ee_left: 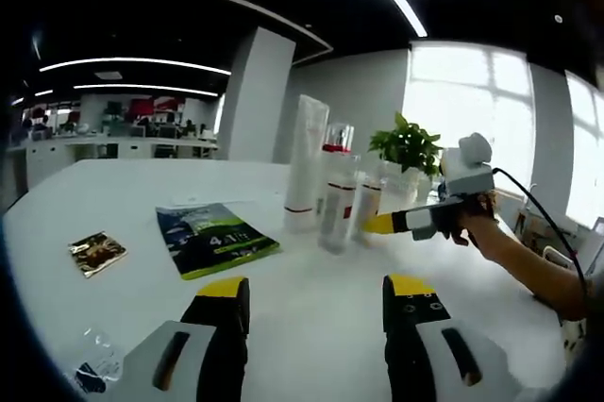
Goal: Arrange the skincare products in the storage area until every visible bottle or jar stands upright without overlapping.
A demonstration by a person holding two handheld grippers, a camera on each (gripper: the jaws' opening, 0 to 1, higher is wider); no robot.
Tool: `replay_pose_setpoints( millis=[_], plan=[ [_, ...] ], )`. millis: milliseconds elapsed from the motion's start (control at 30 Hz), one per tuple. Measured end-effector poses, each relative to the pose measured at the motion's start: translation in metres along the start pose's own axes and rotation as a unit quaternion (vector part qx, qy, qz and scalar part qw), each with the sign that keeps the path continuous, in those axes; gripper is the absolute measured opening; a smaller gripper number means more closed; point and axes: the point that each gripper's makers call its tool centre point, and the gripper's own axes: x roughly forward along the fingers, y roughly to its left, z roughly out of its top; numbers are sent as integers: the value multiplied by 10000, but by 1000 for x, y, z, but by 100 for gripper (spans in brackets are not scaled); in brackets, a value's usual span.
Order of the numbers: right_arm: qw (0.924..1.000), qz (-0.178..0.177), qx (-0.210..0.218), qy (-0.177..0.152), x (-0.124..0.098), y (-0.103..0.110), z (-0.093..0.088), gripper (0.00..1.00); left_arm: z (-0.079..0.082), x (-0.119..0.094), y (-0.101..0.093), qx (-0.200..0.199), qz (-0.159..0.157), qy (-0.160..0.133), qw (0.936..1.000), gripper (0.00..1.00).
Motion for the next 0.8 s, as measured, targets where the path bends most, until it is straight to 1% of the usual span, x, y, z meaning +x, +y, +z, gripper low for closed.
replay_pose_setpoints(
  millis=[133,267,400,467,533,600,733,800],
  plan=[
    [9999,-48,74,-55,2,0,1,18,0,-1,0,4,3,-5,10000,59],
    [9999,-58,80,-99,2,2,1,18,-2,-4,-9,15,10,-5,10000,59],
    [9999,-59,43,-130,2,5,1,18,-1,-3,-7,7,20,-7,10000,59],
    [9999,-54,38,-147,3,5,2,18,0,-1,-1,5,24,-2,10000,59],
    [9998,-79,51,-170,5,3,3,18,0,-1,0,9,30,1,10000,59],
    [9998,-102,50,-174,6,2,3,18,-1,-2,-4,17,35,6,10000,59],
    [9998,-114,11,-145,5,2,2,18,-2,-3,-5,18,52,11,10000,59],
    [9999,-118,-47,-117,4,3,0,18,-3,-4,-8,19,59,15,10000,59]
  ],
)
